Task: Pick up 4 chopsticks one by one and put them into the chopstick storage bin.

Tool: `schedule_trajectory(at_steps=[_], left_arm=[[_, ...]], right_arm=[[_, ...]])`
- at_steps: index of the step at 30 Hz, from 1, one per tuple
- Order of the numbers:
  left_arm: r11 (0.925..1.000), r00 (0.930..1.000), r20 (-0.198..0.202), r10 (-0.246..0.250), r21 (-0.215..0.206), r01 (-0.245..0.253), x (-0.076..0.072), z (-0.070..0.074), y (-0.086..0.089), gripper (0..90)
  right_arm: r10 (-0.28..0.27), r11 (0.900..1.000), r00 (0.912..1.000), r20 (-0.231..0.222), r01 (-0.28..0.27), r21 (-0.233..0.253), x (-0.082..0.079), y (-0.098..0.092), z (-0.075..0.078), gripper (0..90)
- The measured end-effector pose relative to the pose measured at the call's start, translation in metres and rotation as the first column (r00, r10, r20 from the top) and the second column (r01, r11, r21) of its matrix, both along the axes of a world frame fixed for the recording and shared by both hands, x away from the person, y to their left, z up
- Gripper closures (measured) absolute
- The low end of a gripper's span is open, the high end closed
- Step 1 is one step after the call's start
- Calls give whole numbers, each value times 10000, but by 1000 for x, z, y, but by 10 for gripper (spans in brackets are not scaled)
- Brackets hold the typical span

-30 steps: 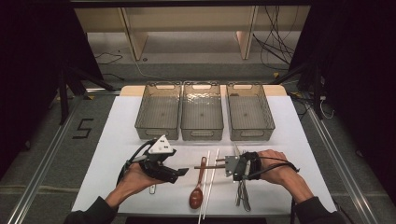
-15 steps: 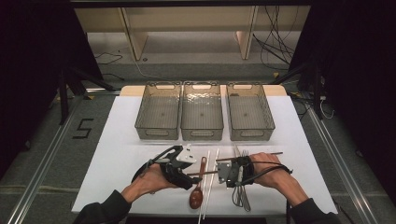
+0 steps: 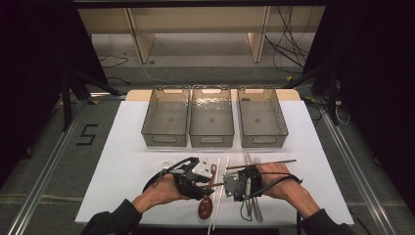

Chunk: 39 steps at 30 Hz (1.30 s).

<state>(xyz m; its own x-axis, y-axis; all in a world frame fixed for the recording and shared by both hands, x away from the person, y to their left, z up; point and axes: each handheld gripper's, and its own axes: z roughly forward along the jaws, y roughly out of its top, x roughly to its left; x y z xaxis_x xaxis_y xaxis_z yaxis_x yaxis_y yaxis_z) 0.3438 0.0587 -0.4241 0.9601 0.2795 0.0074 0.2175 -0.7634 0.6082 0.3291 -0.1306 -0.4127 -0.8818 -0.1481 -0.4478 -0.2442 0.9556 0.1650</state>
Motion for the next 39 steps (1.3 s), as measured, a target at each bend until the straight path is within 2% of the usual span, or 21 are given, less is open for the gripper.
schedule_trajectory(at_steps=[15, 20, 23, 26, 27, 29, 30, 32, 36, 39], left_arm=[[9992, 9992, -55, -405, 28, 405, -2, 1, 0, 814], [9989, 9989, 20, -470, 2, 470, -3, 3, 0, 823], [9989, 9989, 31, -467, -91, 467, -3, 5, 2, 827], [9988, 9989, 126, -462, -137, 463, -2, 6, 5, 829], [9990, 9990, 130, -424, -166, 426, -2, 7, 6, 829], [9995, 9995, 147, -265, -181, 268, 0, 8, 8, 830], [9997, 9997, 163, -155, -185, 158, 2, 8, 10, 829], [9997, 9999, 141, 71, -219, -68, 5, 8, 15, 830], [9987, 9989, 187, 437, -265, -432, 11, 9, 25, 829], [9954, 9959, 187, 884, -386, -876, 14, 11, 32, 829]], right_arm=[[176, 9998, 9998, 22, -176, 105, -3, 1, 1, 852], [269, 9996, 9996, 36, -269, 123, -3, 1, 2, 847], [196, 9993, 9998, 22, -197, 321, -3, 0, 4, 837], [-91, 9987, 9999, 85, 86, 500, -3, -2, 6, 770], [-140, 9981, 9998, 132, 132, 608, -2, -3, 7, 716], [-428, 9949, 9988, 258, 402, 924, -1, -5, 9, 664], [-367, 9931, 9989, 296, 332, 1122, 1, -7, 11, 636], [-716, 9833, 9970, 306, 654, 1699, 2, -9, 15, 546], [-1367, 9590, 9903, 231, 1265, 2537, 6, -17, 21, 477], [-2014, 9201, 9793, -205, 1963, 3389, 7, -24, 26, 458]])
